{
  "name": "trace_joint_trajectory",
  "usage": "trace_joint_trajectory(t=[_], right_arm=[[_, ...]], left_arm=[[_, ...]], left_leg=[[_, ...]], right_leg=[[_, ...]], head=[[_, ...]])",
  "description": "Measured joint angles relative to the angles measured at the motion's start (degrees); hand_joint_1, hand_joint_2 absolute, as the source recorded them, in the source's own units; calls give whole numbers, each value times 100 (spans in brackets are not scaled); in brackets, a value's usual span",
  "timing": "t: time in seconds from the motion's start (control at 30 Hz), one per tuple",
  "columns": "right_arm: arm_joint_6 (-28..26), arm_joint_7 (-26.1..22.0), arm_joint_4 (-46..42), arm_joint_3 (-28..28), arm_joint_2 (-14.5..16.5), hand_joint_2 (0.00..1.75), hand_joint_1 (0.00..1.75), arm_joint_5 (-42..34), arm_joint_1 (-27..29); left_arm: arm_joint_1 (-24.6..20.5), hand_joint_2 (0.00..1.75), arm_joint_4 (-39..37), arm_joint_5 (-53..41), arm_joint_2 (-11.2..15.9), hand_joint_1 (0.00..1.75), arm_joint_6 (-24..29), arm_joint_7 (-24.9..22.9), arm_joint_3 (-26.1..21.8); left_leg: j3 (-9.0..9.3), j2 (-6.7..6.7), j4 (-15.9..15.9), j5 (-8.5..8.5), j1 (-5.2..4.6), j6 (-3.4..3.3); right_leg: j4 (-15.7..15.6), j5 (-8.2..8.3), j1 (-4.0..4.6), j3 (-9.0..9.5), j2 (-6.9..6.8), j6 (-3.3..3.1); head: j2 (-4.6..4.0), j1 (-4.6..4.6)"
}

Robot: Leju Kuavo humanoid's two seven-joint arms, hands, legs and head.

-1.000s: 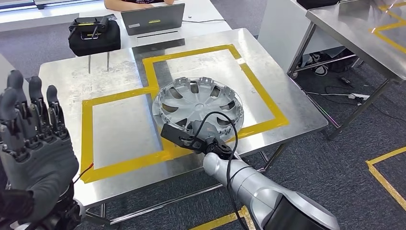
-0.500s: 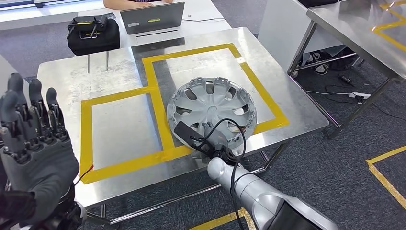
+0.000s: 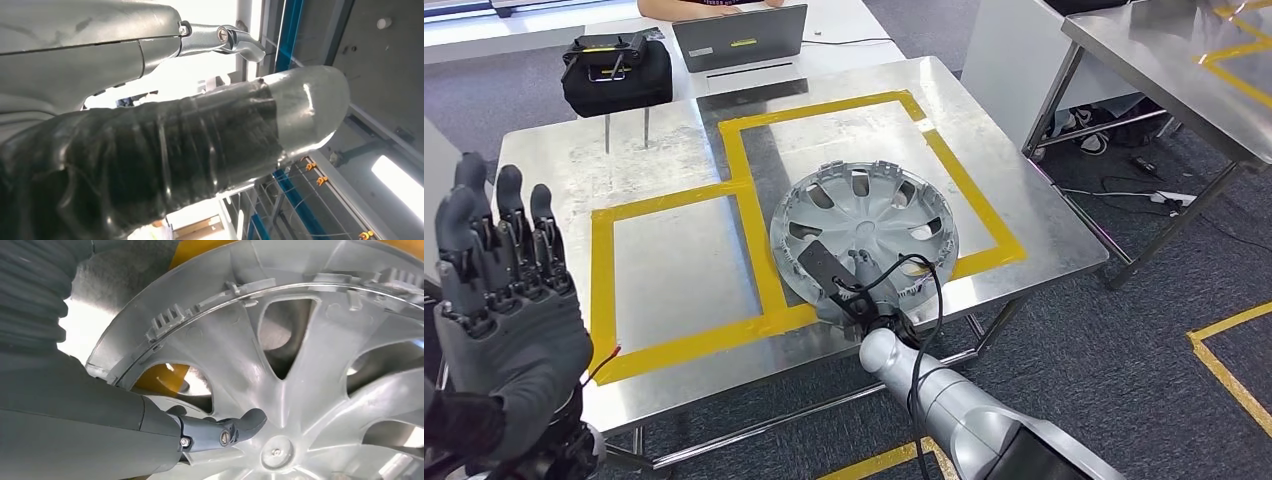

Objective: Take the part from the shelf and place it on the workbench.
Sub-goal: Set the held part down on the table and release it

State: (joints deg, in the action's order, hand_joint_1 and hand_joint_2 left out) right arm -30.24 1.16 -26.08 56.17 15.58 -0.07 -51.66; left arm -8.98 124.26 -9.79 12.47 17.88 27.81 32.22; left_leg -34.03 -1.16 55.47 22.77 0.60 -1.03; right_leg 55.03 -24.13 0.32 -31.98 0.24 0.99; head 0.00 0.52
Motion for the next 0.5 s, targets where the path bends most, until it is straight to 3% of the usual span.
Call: trace_joint_trajectory(t=[0.1,0.23,0.37,0.5], right_arm=[[-164,-568,-120,-125,-7,175,0,-347,108],[-463,-1730,-751,-378,-109,175,0,-944,562],[-697,-2359,-2102,-600,-427,175,0,-1204,1333],[-909,-2648,-3842,-821,-914,175,0,-1124,2209]], left_arm=[[14,0,0,0,1,0,31,10,8],[143,0,0,-14,5,0,146,95,13],[415,0,11,-224,48,0,412,87,-4],[716,0,48,-679,98,0,797,-114,-37]], left_leg=[[0,0,0,0,0,0],[-1,0,-1,2,0,0],[-2,0,-1,12,0,-1],[-4,-1,0,24,-2,-3]], right_leg=[[0,0,0,-1,0,0],[0,-2,-1,-2,0,0],[-1,-10,-1,-2,-1,-3],[-3,-17,-3,-5,-2,-3]], head=[[0,1],[0,-1],[0,0],[0,1]])
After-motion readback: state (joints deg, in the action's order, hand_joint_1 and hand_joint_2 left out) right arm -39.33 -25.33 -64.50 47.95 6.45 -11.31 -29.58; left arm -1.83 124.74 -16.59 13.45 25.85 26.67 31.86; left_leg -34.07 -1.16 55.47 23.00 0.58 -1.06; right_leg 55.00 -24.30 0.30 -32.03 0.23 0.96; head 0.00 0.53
